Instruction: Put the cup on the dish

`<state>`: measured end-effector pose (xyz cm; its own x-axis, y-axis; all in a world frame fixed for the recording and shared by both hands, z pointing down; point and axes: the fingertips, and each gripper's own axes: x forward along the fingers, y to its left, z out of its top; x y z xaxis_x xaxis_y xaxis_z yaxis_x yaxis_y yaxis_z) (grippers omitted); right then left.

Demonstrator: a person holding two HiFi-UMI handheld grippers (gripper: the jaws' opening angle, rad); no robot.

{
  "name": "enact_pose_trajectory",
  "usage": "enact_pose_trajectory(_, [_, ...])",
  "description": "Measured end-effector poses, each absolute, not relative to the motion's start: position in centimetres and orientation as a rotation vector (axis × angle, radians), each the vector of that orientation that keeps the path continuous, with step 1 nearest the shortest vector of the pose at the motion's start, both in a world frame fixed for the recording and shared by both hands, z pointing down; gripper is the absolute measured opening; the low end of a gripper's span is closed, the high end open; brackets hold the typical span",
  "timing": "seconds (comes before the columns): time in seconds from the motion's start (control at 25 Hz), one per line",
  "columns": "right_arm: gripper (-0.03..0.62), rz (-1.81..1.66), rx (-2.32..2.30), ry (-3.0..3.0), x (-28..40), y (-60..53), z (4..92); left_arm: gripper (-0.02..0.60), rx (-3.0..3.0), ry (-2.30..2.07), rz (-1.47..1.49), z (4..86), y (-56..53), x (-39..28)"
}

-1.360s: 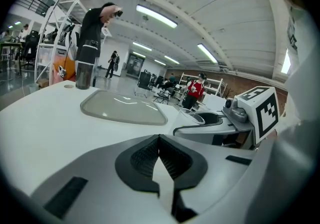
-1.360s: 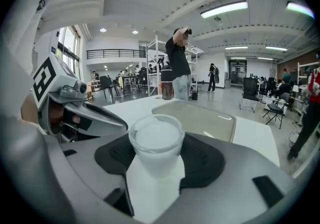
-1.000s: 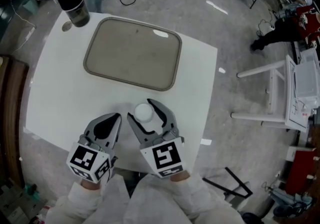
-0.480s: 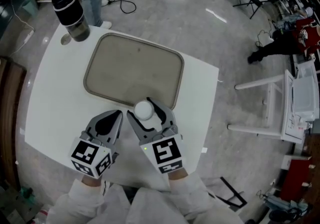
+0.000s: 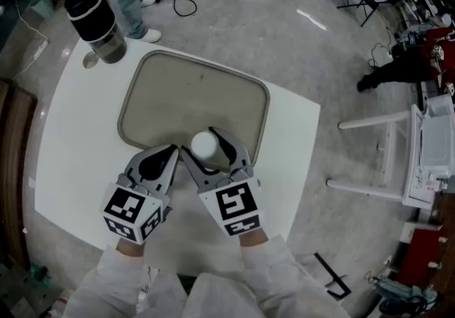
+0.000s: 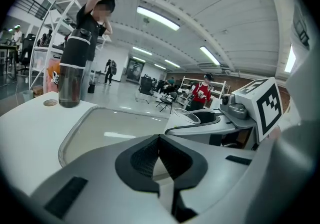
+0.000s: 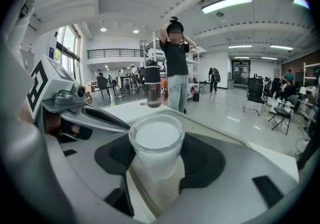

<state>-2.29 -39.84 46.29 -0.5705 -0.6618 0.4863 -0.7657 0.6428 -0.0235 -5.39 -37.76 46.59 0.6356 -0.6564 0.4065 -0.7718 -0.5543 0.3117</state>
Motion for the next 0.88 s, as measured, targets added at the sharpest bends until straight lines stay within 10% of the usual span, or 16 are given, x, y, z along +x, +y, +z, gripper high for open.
enact_pose_trajectory(0.88, [0.272,0.267,1.143,-2.397,-2.5,-45.9,50.4,-0.005,2.302,-1.183,0.367,50.9,-41.4,-6.9])
